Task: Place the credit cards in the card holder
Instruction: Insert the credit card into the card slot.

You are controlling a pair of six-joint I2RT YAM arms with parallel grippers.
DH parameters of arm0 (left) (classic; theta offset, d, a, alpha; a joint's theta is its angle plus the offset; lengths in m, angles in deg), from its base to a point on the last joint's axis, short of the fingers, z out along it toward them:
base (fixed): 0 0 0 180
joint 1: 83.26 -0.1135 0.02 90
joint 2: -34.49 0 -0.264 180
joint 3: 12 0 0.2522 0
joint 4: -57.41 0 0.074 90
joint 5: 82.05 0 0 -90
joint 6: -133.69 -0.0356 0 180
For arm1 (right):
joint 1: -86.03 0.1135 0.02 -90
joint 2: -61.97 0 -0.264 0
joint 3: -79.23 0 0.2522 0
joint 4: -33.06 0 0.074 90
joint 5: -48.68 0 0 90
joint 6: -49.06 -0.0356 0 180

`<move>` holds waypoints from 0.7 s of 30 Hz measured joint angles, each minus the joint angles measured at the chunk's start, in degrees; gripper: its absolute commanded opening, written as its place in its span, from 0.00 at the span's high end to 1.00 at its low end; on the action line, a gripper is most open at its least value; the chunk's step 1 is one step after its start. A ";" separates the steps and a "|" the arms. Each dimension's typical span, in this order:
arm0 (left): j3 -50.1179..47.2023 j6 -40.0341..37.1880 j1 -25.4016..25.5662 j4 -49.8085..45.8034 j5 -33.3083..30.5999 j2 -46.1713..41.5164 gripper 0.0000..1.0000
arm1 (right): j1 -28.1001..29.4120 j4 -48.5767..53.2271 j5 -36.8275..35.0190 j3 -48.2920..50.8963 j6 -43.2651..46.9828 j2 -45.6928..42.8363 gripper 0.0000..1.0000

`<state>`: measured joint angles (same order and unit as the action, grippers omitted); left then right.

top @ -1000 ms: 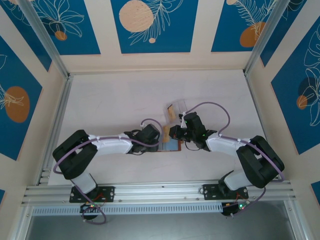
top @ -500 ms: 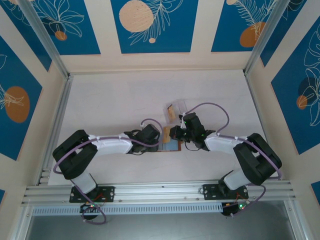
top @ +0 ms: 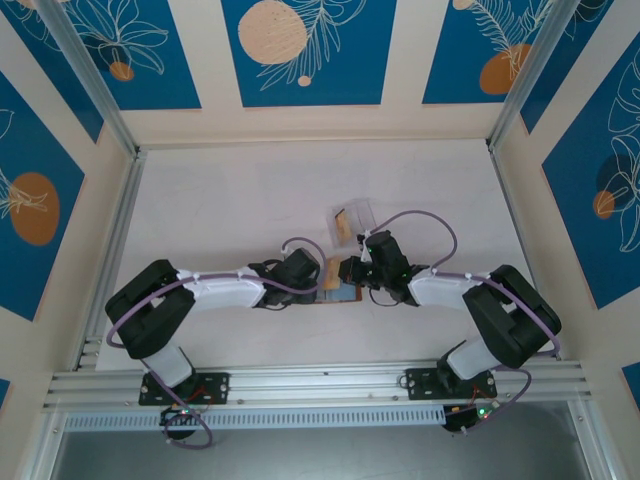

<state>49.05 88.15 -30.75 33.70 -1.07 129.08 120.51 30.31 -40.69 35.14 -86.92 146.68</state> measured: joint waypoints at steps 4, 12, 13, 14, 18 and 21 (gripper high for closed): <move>0.00 0.00 0.00 0.00 -0.02 0.02 0.61 | 0.87 -0.22 -0.07 1.79 -0.20 -0.09 1.00; 0.00 0.00 0.00 -0.02 -0.02 0.07 0.61 | 2.78 -0.20 -1.64 3.10 -0.11 -0.11 1.00; 0.00 0.00 0.00 -0.02 -0.02 0.07 0.61 | 2.93 -0.17 -1.95 3.10 -0.09 -0.11 1.00; 0.00 0.00 0.00 -0.02 -0.02 0.07 0.61 | 3.04 -0.15 -2.16 3.10 -0.07 -0.11 1.00; 0.02 0.00 0.00 -0.02 -0.02 0.09 0.61 | 3.26 0.44 -2.80 3.08 0.66 -0.11 1.00; 0.02 0.00 0.00 -0.02 -0.02 0.13 0.61 | 3.13 2.08 -2.78 2.01 2.25 0.04 1.00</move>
<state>49.07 88.15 -30.75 33.67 -1.09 129.21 123.64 32.38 -43.47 37.16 -84.67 146.72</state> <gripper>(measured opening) 0.394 0.063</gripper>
